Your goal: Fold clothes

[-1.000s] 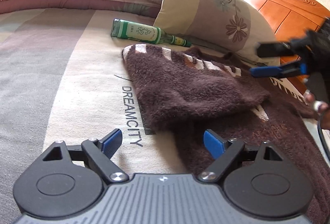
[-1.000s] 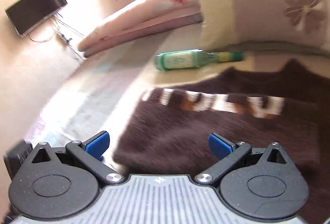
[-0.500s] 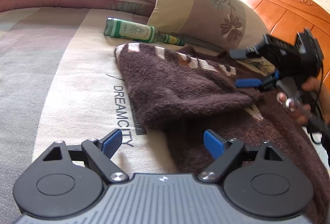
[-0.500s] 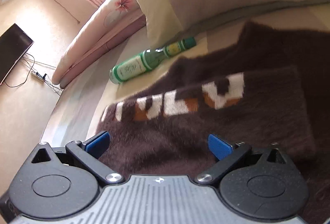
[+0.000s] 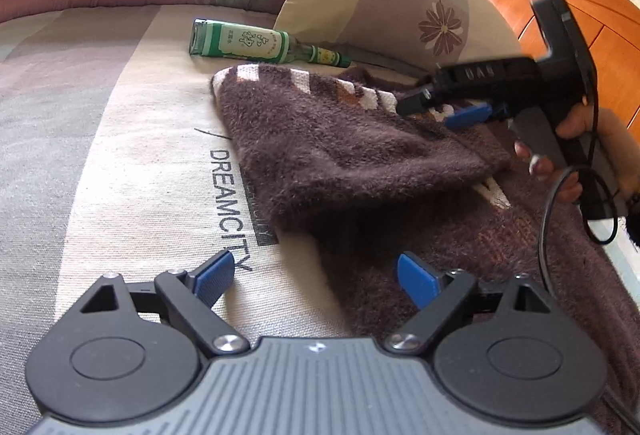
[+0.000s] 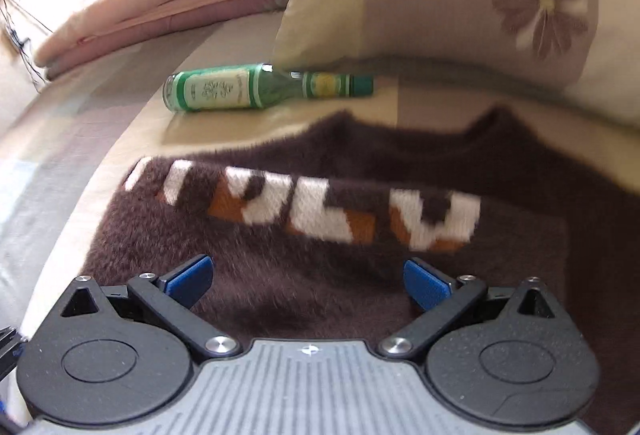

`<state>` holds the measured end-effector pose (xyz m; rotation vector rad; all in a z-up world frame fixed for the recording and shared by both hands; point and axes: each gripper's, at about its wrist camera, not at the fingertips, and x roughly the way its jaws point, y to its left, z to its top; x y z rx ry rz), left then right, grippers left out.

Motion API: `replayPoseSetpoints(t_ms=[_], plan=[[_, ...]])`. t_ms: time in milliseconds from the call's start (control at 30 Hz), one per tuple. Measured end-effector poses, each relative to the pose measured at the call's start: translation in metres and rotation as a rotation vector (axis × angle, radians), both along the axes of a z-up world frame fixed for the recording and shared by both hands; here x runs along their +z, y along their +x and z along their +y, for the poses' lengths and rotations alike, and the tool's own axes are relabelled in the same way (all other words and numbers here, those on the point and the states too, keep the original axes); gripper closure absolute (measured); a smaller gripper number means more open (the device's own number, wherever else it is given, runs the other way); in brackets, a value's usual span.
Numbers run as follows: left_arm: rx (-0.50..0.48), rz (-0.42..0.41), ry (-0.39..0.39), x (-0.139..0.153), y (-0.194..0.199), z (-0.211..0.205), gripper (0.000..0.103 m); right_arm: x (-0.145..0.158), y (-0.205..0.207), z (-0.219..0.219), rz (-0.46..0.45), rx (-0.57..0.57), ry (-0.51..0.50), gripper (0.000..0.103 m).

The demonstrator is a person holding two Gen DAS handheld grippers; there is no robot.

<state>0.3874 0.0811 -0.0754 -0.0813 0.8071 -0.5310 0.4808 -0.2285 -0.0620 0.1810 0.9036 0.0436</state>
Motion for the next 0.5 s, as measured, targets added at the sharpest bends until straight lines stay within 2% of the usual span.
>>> replayPoseSetpoints(t_ms=[133, 300, 400, 500], plan=[[-0.006, 0.003, 0.008, -0.002, -0.001, 0.003, 0.014, 0.010, 0.026, 0.038, 0.020, 0.048, 0.008, 0.000], [-0.008, 0.012, -0.014, -0.002, 0.000, 0.007, 0.012, -0.016, 0.072, 0.091, 0.110, 0.092, -0.048, 0.000], [-0.004, 0.017, -0.021, -0.002, 0.002, 0.008, 0.012, -0.031, 0.083, 0.101, 0.113, 0.096, -0.099, 0.000], [0.002, 0.021, -0.027, -0.001, 0.001, 0.009, 0.012, -0.022, 0.077, 0.096, 0.116, 0.104, -0.079, 0.000]])
